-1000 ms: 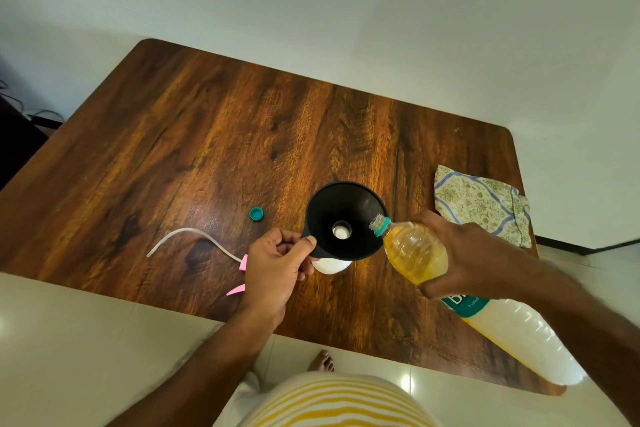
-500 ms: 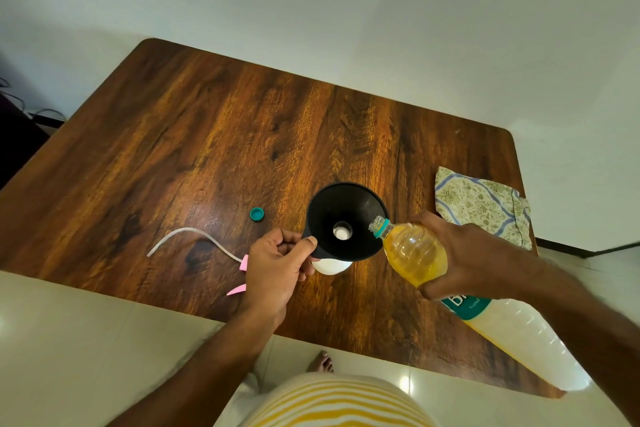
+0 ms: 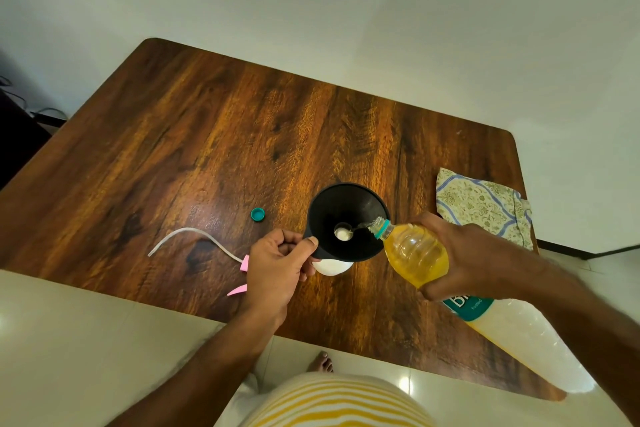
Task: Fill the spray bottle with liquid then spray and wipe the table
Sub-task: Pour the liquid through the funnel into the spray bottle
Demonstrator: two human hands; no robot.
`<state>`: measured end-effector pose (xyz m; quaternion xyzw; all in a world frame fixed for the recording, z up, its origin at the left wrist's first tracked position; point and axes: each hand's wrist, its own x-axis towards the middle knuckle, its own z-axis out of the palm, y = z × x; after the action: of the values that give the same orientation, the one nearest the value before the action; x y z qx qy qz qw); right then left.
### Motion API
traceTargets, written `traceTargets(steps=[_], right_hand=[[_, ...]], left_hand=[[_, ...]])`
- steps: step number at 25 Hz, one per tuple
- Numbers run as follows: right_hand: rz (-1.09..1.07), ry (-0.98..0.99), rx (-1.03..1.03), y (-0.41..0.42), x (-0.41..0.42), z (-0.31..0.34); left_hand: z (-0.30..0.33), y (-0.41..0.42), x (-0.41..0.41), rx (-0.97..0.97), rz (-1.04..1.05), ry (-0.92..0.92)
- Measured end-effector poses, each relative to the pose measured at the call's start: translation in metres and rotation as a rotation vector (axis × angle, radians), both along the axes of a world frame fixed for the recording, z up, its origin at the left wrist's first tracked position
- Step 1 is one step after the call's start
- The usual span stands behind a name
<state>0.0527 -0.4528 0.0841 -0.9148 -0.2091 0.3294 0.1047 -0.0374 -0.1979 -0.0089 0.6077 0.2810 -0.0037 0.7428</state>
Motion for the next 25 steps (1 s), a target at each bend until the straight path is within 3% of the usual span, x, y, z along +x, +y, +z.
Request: traceTargets(steps=[25], right_hand=[[0.009, 0.021, 0.001, 0.0010, 0.0023, 0.0043]], left_hand=[[0.0010, 0.0001, -0.0004, 0.001, -0.008, 0.004]])
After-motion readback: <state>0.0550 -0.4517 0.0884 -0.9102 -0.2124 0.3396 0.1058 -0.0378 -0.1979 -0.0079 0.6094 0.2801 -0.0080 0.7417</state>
